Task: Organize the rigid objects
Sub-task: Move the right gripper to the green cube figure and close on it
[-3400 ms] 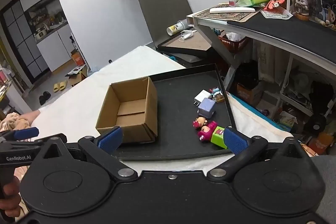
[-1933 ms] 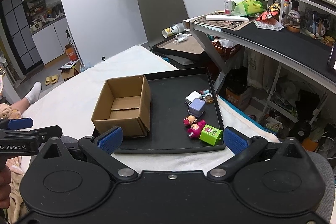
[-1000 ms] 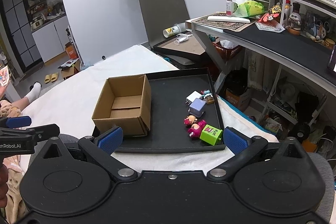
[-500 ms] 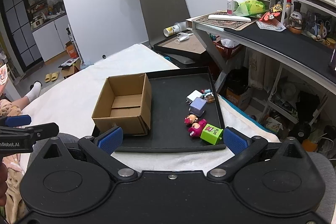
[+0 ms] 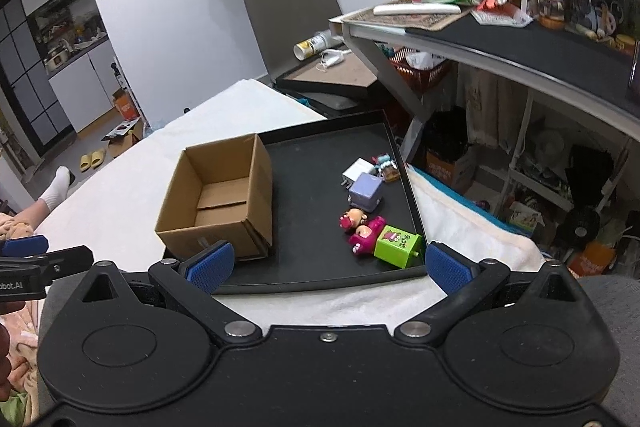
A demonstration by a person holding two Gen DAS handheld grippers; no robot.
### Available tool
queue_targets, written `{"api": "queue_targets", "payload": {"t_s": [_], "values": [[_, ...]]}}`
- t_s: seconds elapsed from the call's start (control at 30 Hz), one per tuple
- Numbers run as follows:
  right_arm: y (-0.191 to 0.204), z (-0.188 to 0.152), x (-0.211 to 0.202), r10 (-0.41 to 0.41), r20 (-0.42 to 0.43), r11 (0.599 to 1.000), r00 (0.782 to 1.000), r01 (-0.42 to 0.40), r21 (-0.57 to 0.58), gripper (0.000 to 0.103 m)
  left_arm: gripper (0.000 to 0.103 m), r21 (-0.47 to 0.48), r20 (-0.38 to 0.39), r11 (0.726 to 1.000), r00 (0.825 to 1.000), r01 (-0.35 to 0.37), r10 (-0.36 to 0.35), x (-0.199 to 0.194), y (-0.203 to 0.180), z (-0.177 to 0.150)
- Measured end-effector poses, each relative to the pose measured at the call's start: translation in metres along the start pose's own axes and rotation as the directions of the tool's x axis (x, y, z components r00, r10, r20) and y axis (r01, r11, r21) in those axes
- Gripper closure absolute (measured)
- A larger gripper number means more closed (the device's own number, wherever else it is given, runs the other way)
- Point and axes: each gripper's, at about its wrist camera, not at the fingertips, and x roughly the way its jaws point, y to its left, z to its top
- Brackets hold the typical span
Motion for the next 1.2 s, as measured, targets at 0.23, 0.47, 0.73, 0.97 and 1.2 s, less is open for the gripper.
{"api": "queue_targets", "payload": {"t_s": [0.23,0.47,0.73,0.97,1.2], "values": [[-0.015,-0.001,0.026,-0.02,-0.04,0.999,0.999,0.021,0.04,0.0,0.001,0.02,-0.016,1.0,1.0,0.002,-0.002,0.024,-0.001,0.005],[-0.031,0.004,0.052,-0.037,-0.045,0.992,0.998,0.042,0.122,0.001,0.002,-0.015,-0.04,1.0,0.999,-0.018,0.018,0.054,0.011,0.011],[-0.051,0.01,0.087,-0.045,-0.049,0.971,0.998,0.055,0.231,0.009,0.004,-0.071,-0.061,0.996,0.997,-0.058,0.054,0.084,0.036,0.012],[-0.058,0.01,0.122,-0.07,-0.092,0.954,0.993,0.093,0.285,0.014,0.022,-0.115,-0.07,0.991,0.996,-0.069,0.061,0.11,0.054,0.018],[-0.068,0.007,0.161,-0.12,-0.166,0.926,0.979,0.171,0.338,0.017,0.047,-0.17,-0.115,0.983,0.992,-0.071,0.052,0.138,0.075,0.018]]}}
